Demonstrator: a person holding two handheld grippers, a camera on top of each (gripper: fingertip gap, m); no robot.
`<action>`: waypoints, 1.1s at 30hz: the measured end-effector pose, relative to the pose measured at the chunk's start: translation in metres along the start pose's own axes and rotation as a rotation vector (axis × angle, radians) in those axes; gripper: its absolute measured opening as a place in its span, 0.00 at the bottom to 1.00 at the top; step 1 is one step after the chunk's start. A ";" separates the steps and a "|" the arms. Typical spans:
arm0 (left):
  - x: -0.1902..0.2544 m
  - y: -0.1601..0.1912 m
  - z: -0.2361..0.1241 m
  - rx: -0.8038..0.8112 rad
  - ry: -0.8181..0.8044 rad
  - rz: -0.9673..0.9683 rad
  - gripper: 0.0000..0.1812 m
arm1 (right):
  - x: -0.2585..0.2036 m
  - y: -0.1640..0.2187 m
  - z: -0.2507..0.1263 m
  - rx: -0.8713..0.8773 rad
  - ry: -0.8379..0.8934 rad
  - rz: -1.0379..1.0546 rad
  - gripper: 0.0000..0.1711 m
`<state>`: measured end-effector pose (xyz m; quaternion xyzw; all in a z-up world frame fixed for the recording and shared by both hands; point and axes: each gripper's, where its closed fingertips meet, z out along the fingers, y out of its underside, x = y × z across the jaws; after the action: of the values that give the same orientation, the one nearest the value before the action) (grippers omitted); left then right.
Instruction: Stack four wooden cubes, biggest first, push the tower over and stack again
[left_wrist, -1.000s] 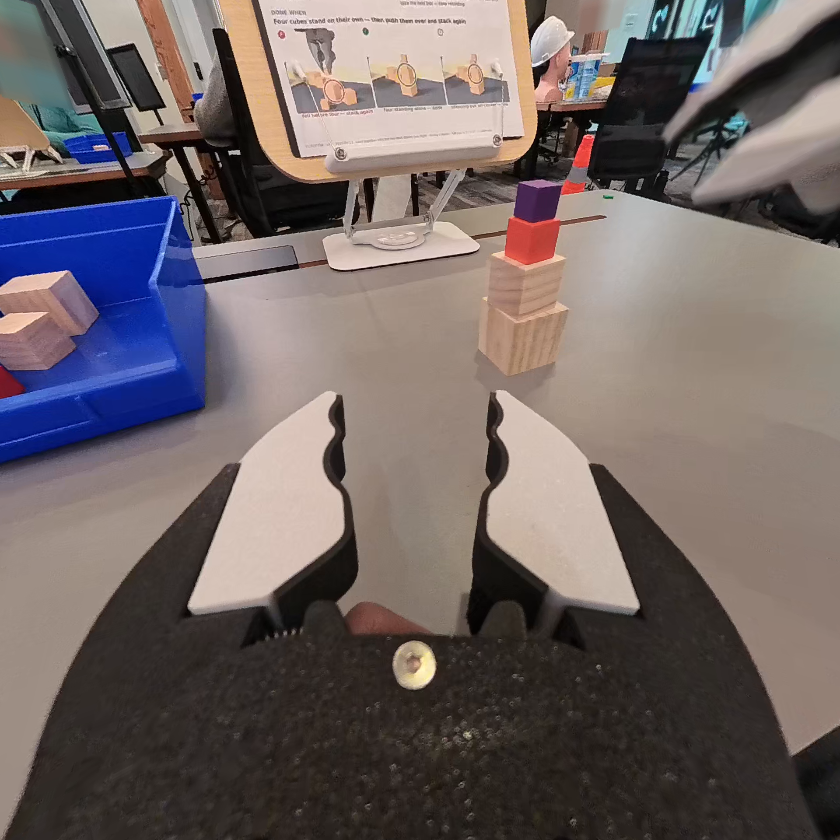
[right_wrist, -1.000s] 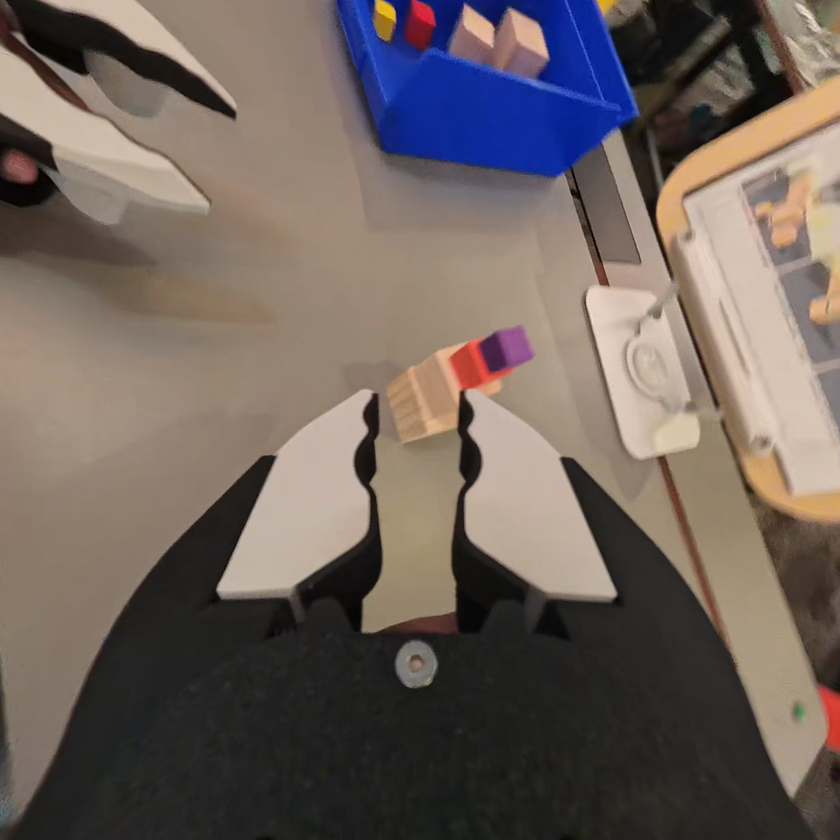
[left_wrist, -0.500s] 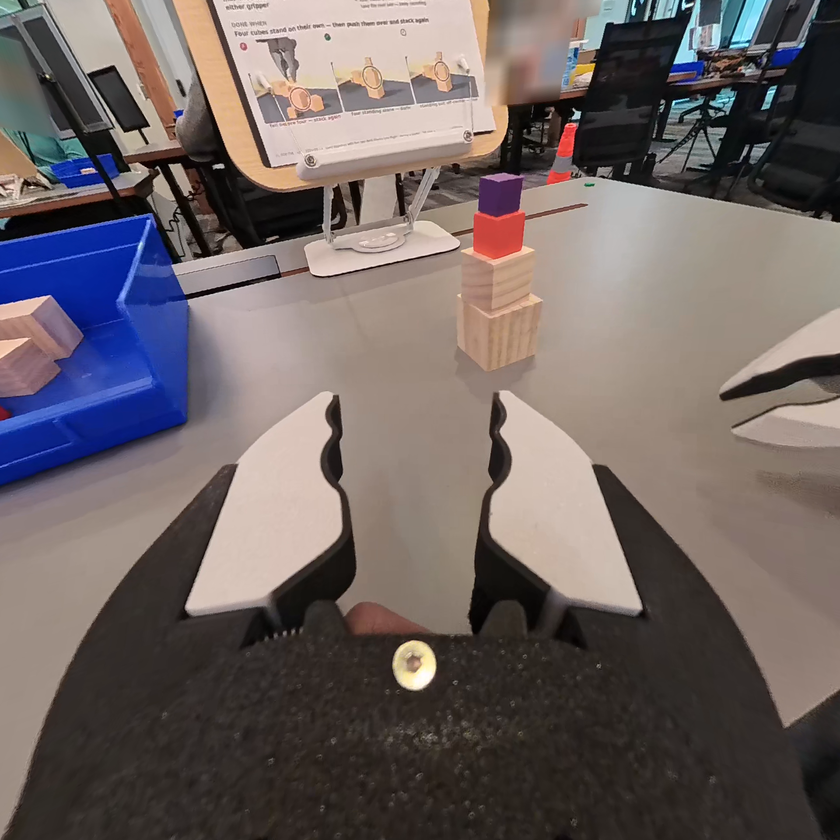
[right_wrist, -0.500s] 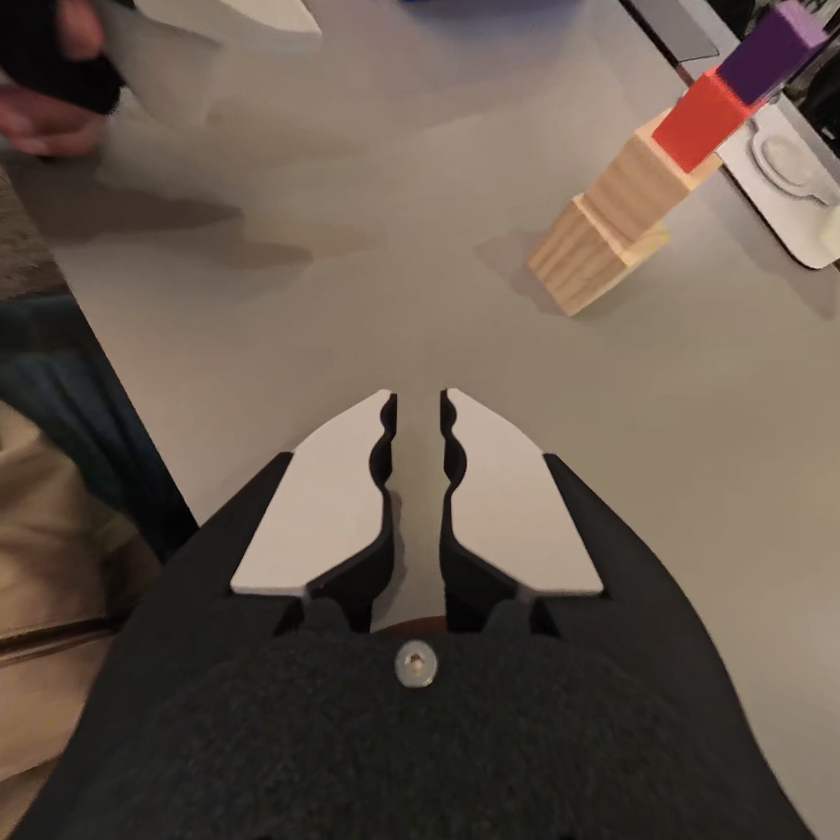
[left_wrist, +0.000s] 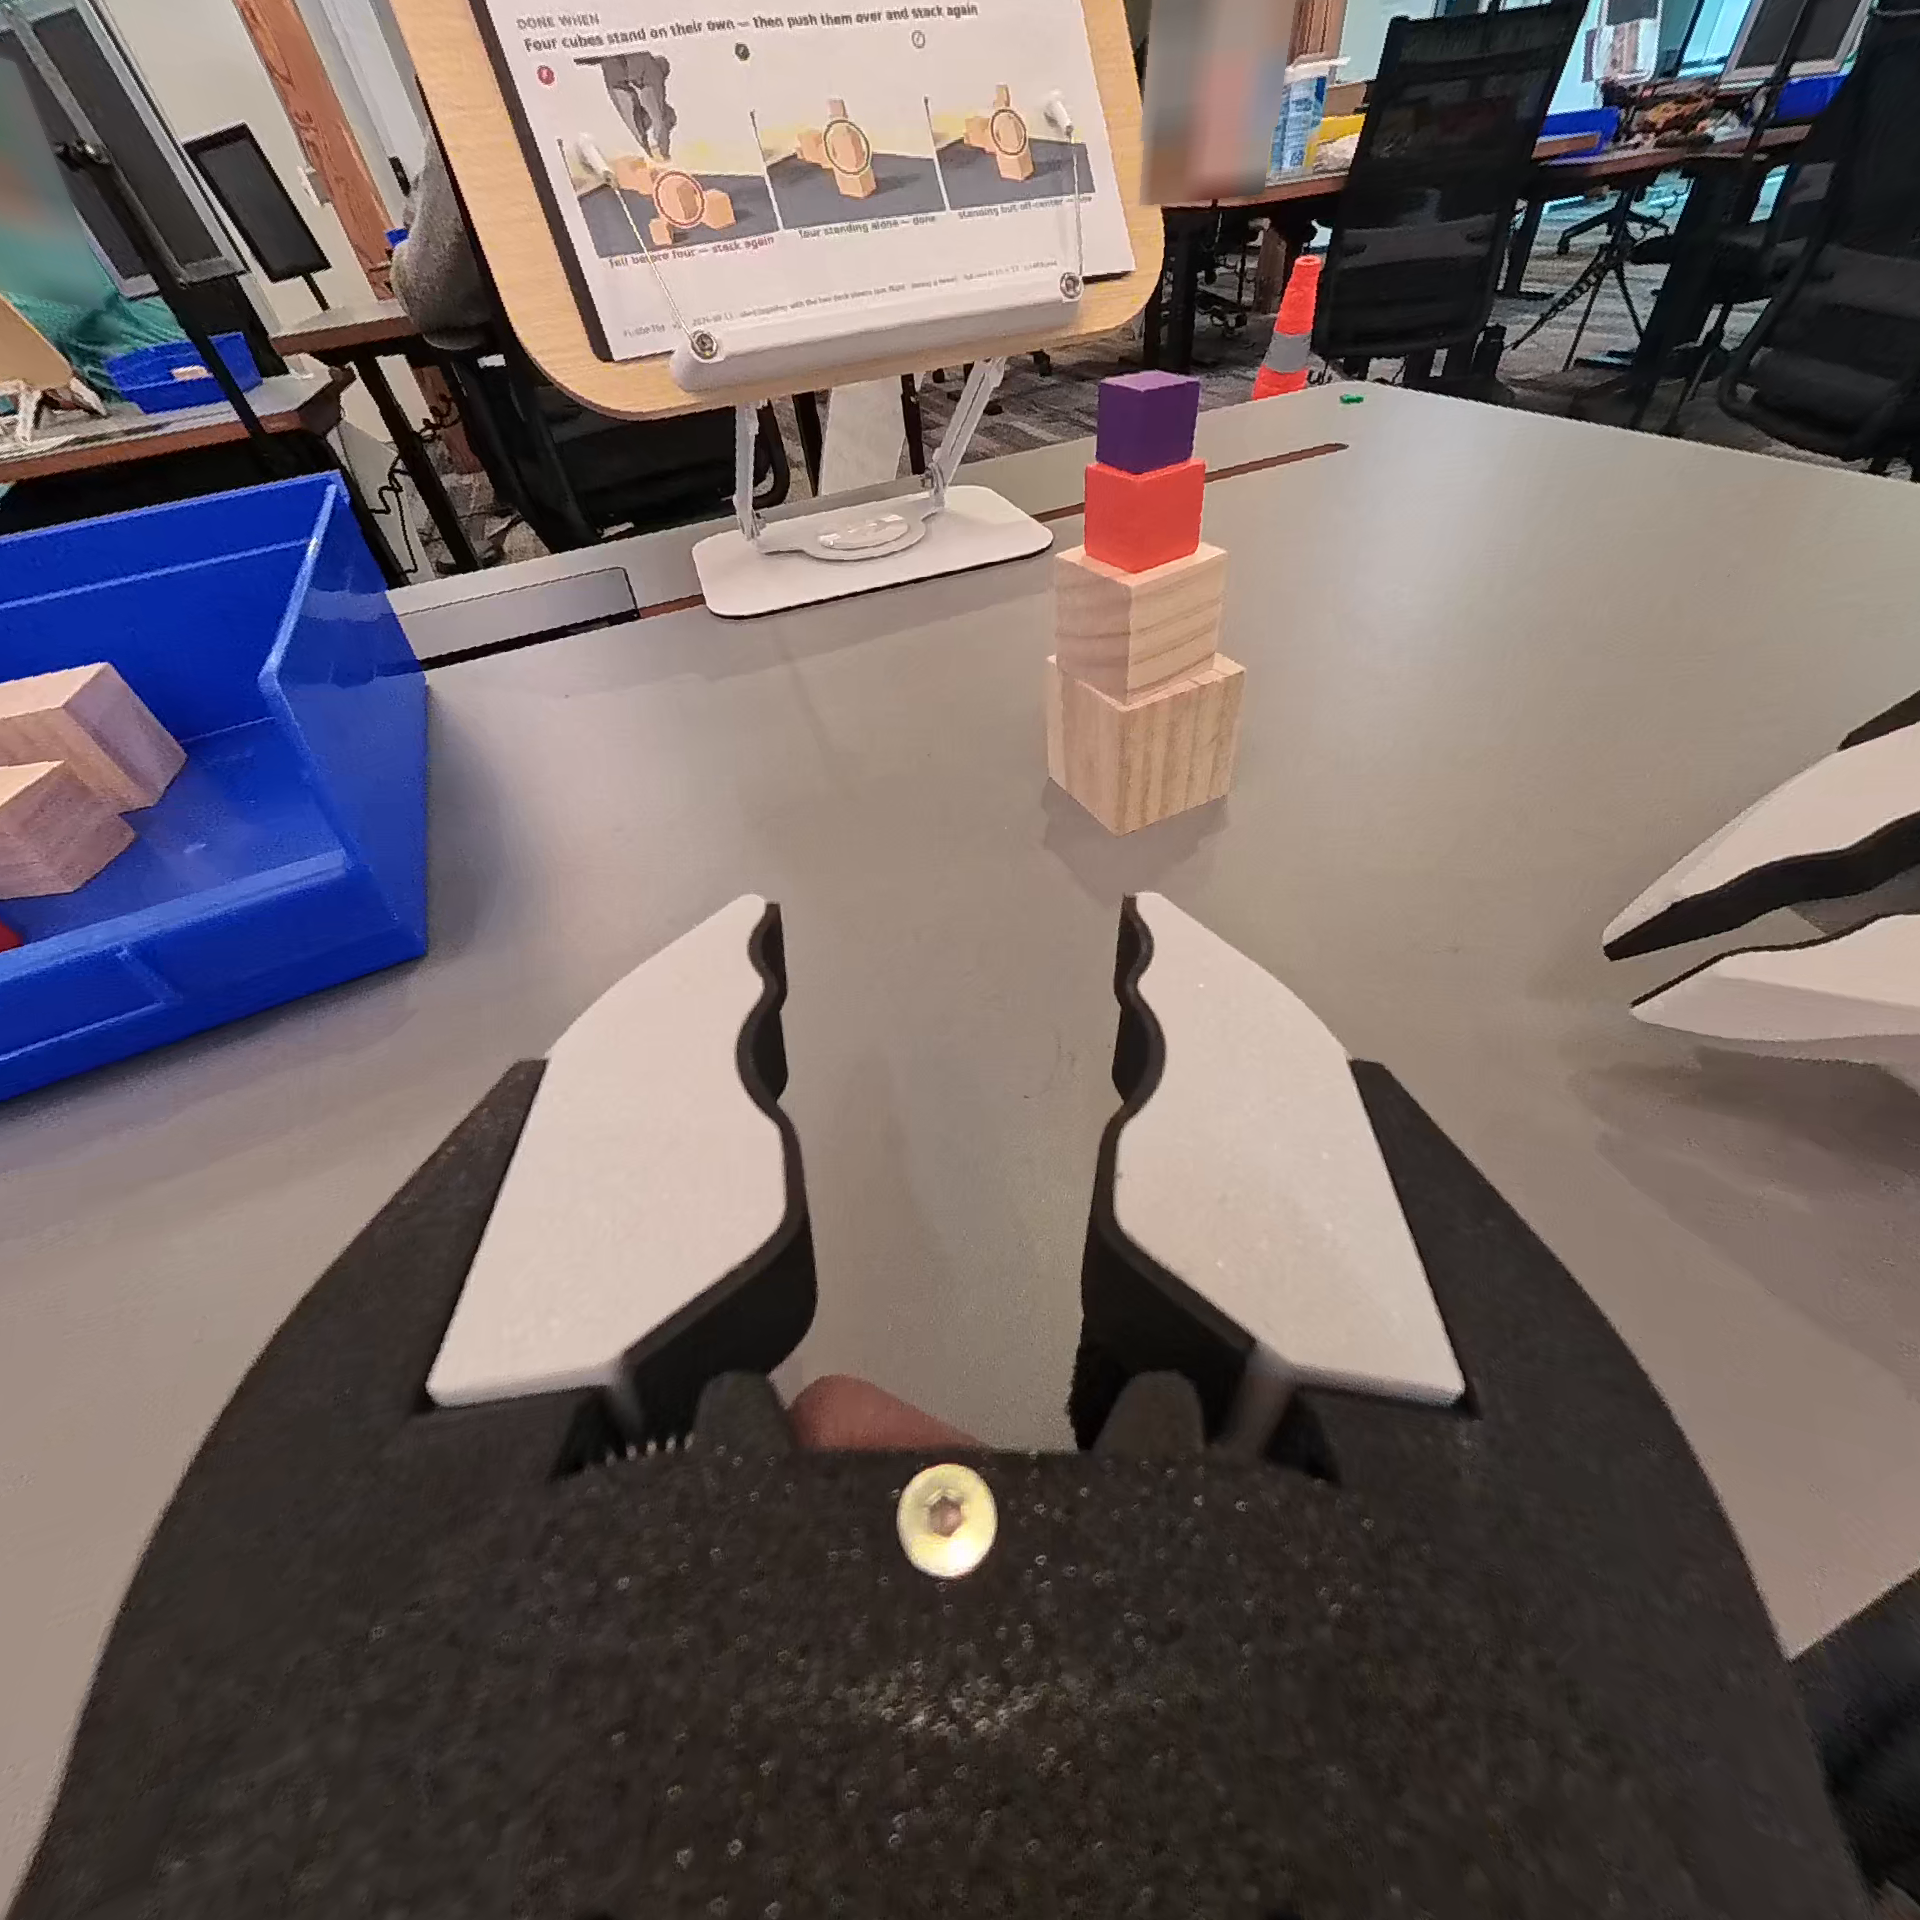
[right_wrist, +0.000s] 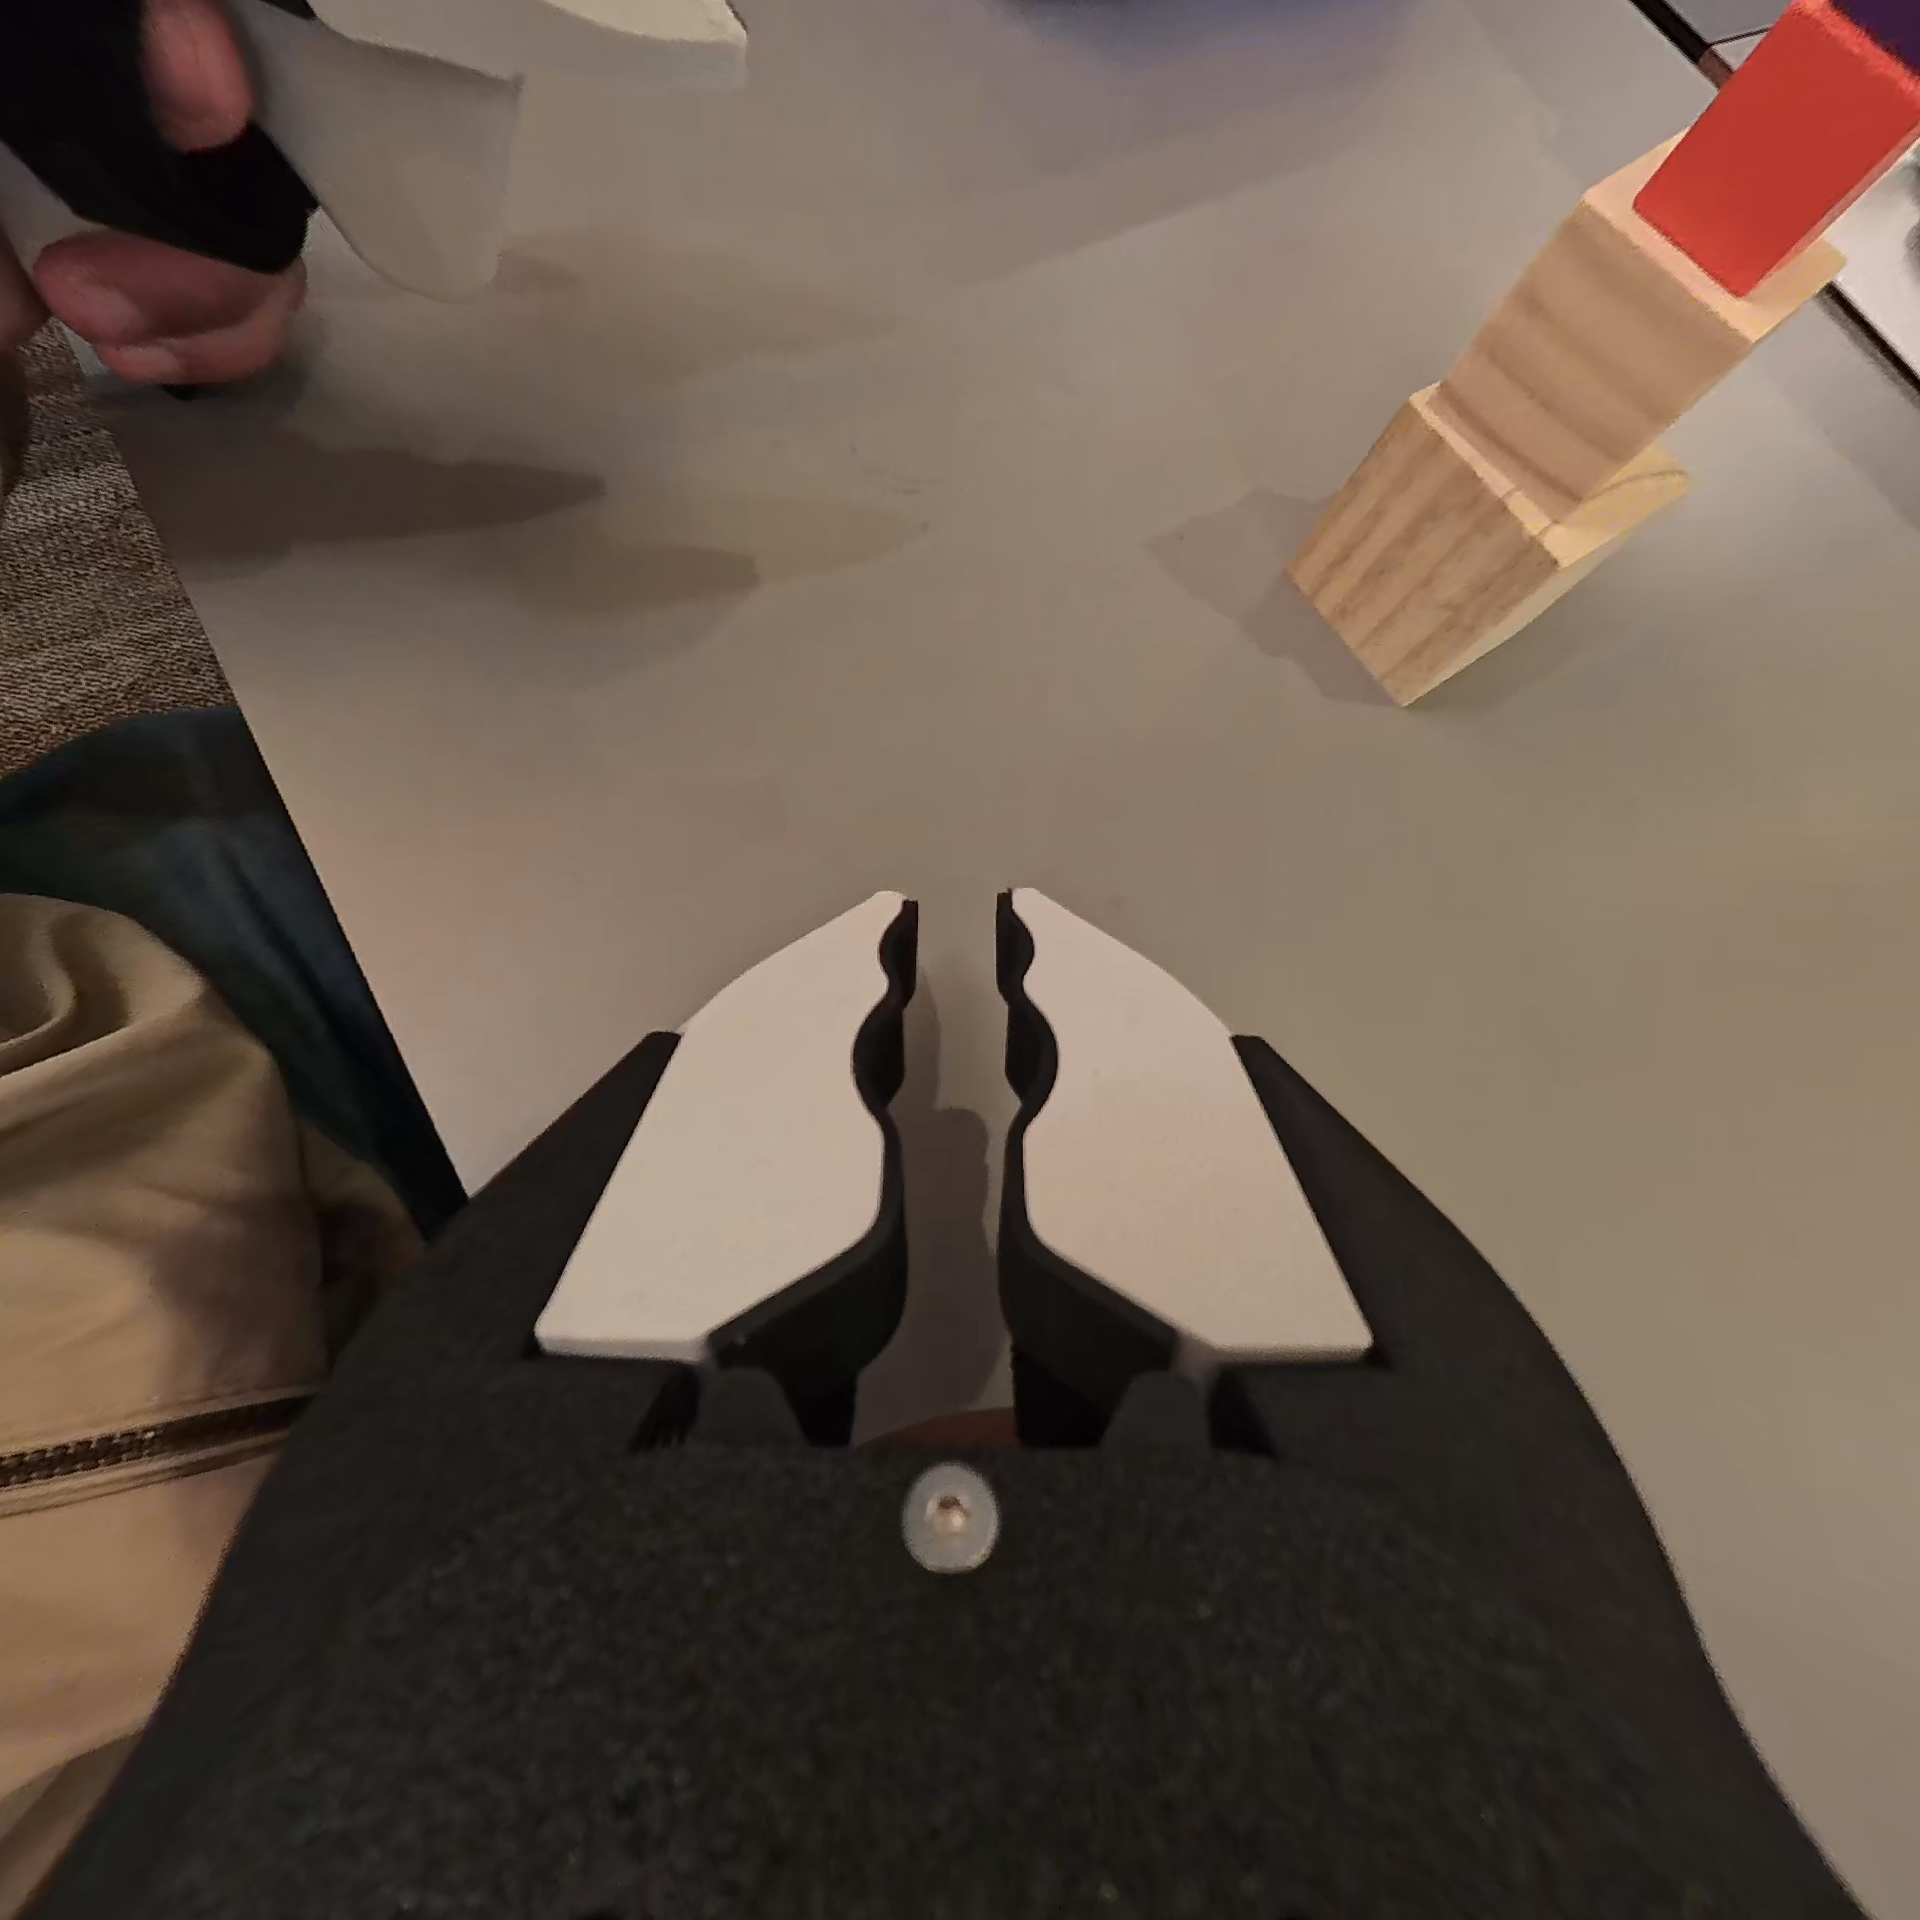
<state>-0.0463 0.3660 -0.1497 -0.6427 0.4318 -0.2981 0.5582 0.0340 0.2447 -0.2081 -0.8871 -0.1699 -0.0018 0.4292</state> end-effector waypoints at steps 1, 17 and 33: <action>0.000 0.000 0.000 -0.003 0.000 -0.001 0.33 | 0.000 -0.001 0.000 0.003 0.001 0.003 0.08; -0.004 0.001 -0.001 -0.009 0.009 -0.035 0.33 | -0.004 -0.073 0.068 0.018 -0.130 0.074 0.00; -0.003 0.002 0.002 -0.023 0.038 -0.016 0.33 | 0.166 -0.036 0.063 -0.072 0.203 0.112 0.00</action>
<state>-0.0461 0.3694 -0.1516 -0.6466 0.4407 -0.3097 0.5402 0.1705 0.3632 -0.1959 -0.9053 -0.0754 -0.0736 0.4115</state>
